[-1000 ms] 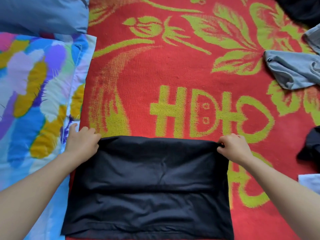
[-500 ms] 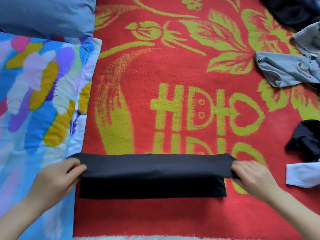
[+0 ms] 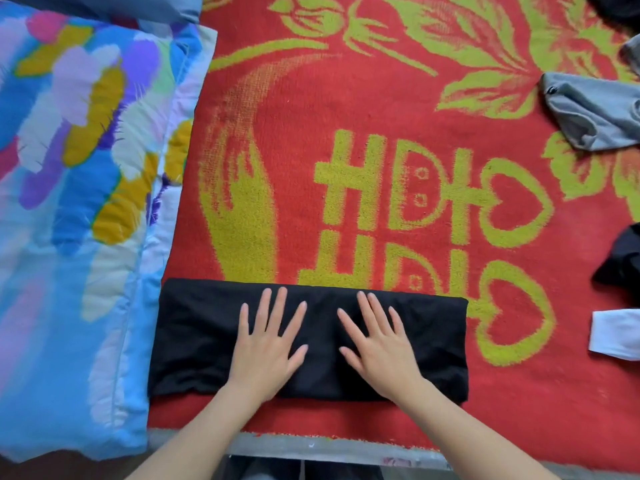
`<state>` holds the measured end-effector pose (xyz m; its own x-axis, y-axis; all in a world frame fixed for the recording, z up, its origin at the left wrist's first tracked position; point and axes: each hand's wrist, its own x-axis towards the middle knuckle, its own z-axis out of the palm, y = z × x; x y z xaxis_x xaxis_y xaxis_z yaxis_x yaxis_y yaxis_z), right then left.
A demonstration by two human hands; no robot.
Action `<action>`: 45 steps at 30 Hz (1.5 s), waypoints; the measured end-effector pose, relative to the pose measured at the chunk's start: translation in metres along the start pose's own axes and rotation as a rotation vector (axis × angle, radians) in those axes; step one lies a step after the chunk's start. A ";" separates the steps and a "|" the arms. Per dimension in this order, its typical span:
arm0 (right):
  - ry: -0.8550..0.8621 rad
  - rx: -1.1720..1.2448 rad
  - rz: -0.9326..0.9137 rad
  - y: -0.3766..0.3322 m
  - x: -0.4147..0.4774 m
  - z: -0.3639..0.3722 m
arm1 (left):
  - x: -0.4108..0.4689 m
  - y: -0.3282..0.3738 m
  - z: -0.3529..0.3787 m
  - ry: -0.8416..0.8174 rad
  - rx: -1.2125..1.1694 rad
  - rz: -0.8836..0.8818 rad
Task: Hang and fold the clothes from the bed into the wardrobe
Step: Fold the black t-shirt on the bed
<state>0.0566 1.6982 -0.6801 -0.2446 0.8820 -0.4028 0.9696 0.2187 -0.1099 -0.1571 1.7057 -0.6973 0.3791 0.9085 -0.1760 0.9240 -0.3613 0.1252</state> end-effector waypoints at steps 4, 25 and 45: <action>-0.054 -0.020 0.239 0.038 0.016 0.021 | 0.010 -0.040 0.036 -0.081 0.004 -0.081; 0.092 1.118 1.140 0.091 -0.038 0.011 | -0.066 0.012 0.011 -0.295 -0.134 -0.294; -0.251 1.220 0.222 -0.188 0.011 -0.122 | -0.119 -0.064 -0.037 0.252 -0.666 -0.996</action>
<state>-0.1270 1.7180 -0.5530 -0.2028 0.7176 -0.6662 0.3846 -0.5673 -0.7282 -0.2631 1.6280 -0.6479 -0.5678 0.7682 -0.2957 0.5705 0.6262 0.5314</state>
